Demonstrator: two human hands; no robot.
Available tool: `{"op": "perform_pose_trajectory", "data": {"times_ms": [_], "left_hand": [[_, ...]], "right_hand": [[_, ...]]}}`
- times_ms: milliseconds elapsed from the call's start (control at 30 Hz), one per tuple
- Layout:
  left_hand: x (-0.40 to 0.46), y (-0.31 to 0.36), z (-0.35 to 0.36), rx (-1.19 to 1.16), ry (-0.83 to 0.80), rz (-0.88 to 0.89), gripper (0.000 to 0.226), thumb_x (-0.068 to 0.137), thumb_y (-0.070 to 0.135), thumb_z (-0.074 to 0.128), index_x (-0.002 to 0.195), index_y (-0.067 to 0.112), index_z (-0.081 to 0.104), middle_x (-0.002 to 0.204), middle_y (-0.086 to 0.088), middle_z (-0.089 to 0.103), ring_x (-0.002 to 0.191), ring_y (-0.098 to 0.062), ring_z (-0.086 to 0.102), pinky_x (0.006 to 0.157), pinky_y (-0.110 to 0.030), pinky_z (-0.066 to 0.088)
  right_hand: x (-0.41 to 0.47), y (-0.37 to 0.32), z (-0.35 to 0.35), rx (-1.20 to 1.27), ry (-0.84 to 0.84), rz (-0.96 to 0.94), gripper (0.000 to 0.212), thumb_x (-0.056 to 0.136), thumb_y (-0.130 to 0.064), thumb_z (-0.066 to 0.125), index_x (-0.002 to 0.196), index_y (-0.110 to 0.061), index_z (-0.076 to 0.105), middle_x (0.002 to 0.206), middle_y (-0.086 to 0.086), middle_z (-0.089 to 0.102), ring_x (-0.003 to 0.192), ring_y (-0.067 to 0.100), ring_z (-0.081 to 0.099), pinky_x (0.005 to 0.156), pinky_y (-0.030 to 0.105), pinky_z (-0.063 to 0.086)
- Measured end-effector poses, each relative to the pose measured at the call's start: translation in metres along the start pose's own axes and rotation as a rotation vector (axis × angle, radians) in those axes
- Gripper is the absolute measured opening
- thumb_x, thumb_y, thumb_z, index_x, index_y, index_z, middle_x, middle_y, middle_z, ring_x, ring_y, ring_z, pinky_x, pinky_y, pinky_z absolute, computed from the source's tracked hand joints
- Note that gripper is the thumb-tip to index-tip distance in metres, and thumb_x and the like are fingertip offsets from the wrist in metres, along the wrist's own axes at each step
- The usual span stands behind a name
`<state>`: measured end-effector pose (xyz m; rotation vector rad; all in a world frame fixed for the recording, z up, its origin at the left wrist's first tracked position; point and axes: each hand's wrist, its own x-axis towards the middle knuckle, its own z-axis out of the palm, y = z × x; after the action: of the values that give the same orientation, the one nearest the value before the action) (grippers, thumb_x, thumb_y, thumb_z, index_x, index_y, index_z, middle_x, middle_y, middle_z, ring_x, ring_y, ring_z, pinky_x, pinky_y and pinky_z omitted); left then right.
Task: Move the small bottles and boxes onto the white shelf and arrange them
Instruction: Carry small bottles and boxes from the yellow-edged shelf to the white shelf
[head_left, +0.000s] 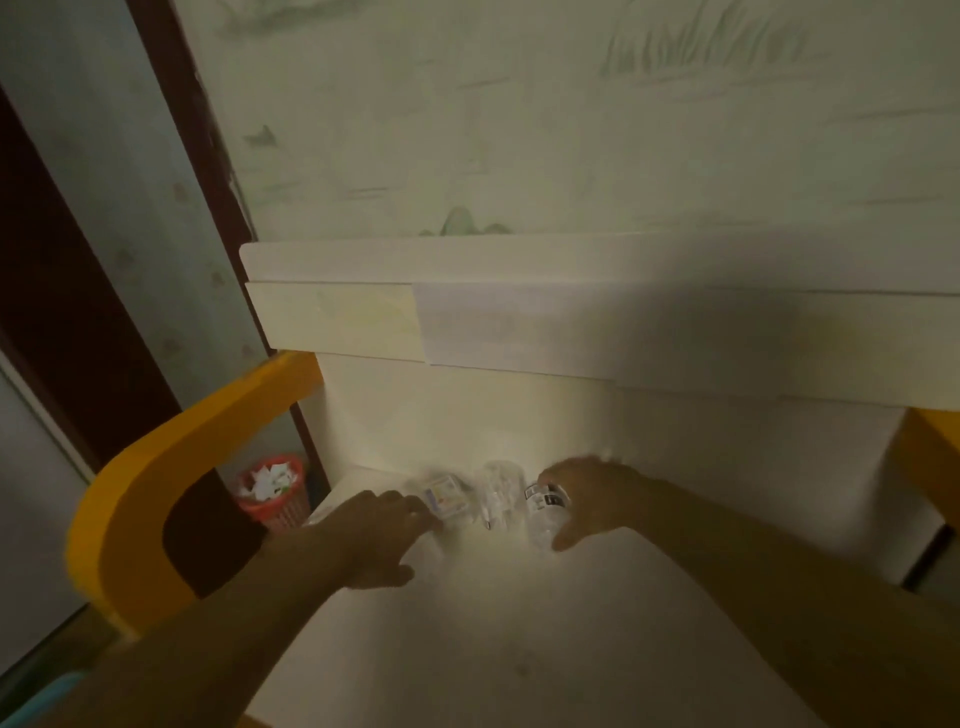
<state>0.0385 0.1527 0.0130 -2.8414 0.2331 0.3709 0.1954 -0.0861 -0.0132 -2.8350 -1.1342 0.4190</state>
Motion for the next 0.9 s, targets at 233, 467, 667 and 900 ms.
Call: {"op": "perform_pose_trajectory", "data": {"times_ms": [233, 467, 667, 900], "left_hand": [[0.034, -0.015, 0.013, 0.1, -0.166, 0.152, 0.084, 0.082, 0.027, 0.073, 0.15, 0.03, 0.023, 0.158, -0.002, 0.022, 0.143, -0.023, 0.023, 0.116, -0.042, 0.022], [0.042, -0.027, 0.024, 0.076, -0.094, 0.283, 0.074, 0.084, 0.033, 0.069, 0.146, 0.035, 0.029, 0.154, 0.0, 0.027, 0.137, -0.023, 0.031, 0.113, -0.044, 0.028], [0.033, -0.039, 0.016, 0.053, -0.068, 0.385, 0.074, 0.082, 0.044, 0.068, 0.145, 0.037, 0.03, 0.143, -0.001, 0.038, 0.13, -0.022, 0.038, 0.108, -0.039, 0.032], [0.041, -0.037, -0.032, -0.031, 0.055, 0.411, 0.076, 0.08, 0.048, 0.069, 0.145, 0.037, 0.03, 0.14, 0.003, 0.038, 0.126, -0.019, 0.042, 0.103, -0.033, 0.037]], "right_hand": [[0.008, -0.004, 0.024, 0.119, 0.035, 0.092, 0.08, 0.056, -0.048, 0.083, 0.124, -0.028, 0.047, 0.125, -0.007, 0.051, 0.113, 0.019, 0.054, 0.092, 0.038, 0.049], [0.013, -0.019, 0.036, 0.093, 0.019, 0.218, 0.104, 0.058, -0.056, 0.081, 0.143, -0.024, 0.031, 0.142, 0.004, 0.033, 0.124, 0.028, 0.047, 0.1, 0.04, 0.046], [-0.003, -0.039, 0.031, 0.037, -0.06, 0.261, 0.108, 0.065, -0.06, 0.079, 0.148, -0.018, 0.025, 0.149, 0.001, 0.035, 0.133, 0.023, 0.042, 0.107, 0.037, 0.04], [-0.074, -0.054, -0.014, 0.044, 0.104, 0.323, 0.095, 0.067, -0.056, 0.078, 0.144, -0.029, 0.03, 0.138, -0.002, 0.048, 0.125, 0.022, 0.049, 0.1, 0.037, 0.044]]}}
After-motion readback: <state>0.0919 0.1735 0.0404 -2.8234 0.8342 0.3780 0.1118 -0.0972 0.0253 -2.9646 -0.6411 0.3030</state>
